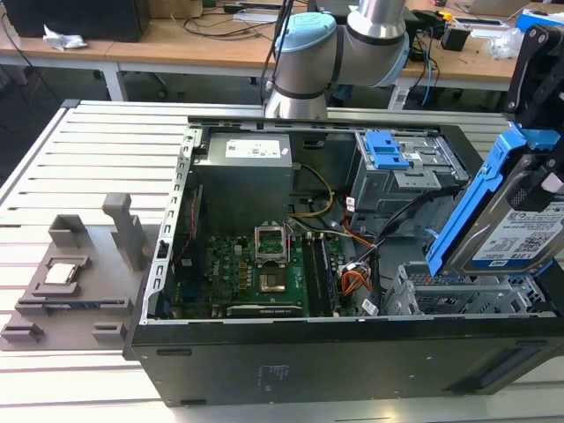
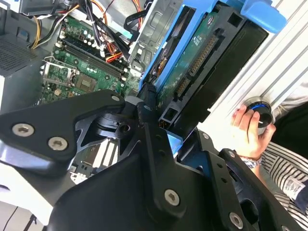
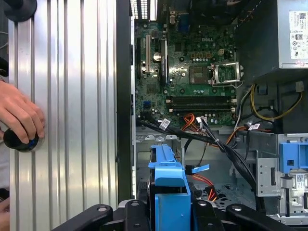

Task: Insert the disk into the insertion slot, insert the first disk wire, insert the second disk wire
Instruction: 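Insert the disk into the insertion slot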

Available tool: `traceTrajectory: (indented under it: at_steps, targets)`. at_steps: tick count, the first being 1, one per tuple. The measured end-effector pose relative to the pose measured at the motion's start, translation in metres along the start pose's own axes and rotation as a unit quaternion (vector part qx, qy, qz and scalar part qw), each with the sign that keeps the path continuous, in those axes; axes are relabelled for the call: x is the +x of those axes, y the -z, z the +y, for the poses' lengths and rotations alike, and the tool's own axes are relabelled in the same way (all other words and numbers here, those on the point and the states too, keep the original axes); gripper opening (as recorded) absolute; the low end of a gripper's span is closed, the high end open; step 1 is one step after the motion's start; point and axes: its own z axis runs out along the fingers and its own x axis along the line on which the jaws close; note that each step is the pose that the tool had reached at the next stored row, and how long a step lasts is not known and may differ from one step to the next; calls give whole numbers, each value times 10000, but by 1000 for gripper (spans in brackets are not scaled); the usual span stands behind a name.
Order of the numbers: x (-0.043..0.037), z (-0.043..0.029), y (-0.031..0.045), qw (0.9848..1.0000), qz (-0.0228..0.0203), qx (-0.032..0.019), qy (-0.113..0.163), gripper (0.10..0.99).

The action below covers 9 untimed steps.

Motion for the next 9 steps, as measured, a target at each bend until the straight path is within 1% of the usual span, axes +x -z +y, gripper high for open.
traceTrajectory:
  at_steps: [9]
  targets:
    - [0, -1, -29, 10000, 0, 0, 0, 365]
